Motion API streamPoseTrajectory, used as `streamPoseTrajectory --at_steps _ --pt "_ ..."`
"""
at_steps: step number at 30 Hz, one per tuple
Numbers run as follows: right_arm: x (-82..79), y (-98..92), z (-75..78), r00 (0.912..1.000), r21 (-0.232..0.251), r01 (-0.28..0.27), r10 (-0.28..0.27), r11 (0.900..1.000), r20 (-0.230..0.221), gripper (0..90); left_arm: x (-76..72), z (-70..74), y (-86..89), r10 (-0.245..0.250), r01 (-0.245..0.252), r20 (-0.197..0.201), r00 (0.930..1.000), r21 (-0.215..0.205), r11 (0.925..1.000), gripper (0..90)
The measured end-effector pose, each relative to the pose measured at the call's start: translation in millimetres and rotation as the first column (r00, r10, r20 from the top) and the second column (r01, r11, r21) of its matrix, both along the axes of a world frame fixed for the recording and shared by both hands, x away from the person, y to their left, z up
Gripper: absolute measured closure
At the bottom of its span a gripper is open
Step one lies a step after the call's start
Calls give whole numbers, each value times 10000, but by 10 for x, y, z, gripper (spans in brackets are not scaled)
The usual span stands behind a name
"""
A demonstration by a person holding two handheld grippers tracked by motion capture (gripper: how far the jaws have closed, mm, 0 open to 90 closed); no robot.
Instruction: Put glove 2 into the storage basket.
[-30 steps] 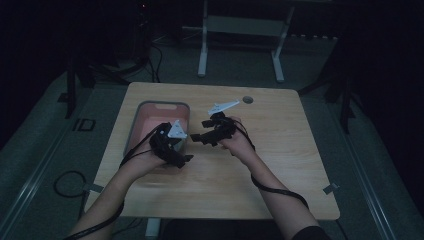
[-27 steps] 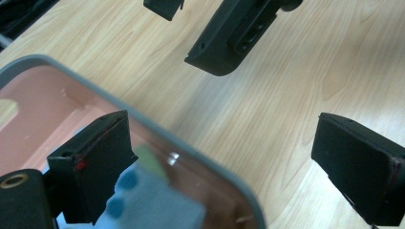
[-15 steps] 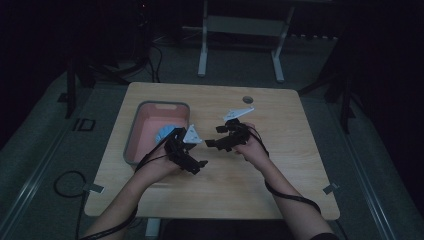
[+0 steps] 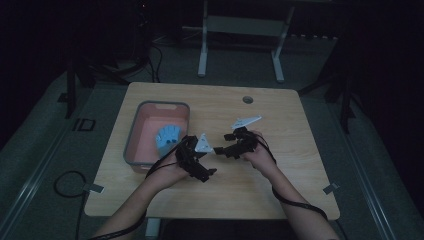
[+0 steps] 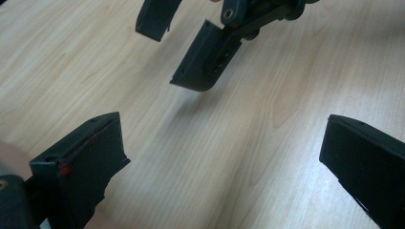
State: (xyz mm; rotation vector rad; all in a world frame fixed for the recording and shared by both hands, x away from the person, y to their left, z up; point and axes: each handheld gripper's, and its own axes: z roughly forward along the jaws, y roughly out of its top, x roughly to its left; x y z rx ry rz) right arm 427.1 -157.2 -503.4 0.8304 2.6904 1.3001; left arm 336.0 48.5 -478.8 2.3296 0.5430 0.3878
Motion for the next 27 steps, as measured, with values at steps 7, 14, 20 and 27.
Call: streamPoseTrajectory --at_steps 7,14,20,27 --pt "-68 -111 -60 10000 35 34 -34 10000 0 171 -75 -41 -143 -379 377 204 9991 128 9992 18" --pt "-187 -255 -162 10000 -46 42 -42 10000 28 171 -153 -151 -323 -979 979 51 9952 40 9952 17" --pt "-290 -356 -240 10000 -104 34 -34 9999 -2 171 -202 -233 -445 -1300 1300 -42 9915 -106 9915 17" --pt "-371 -463 -312 10000 -67 20 -20 10000 -21 171 -246 -327 -541 -1592 1586 -100 9872 -406 9865 18"
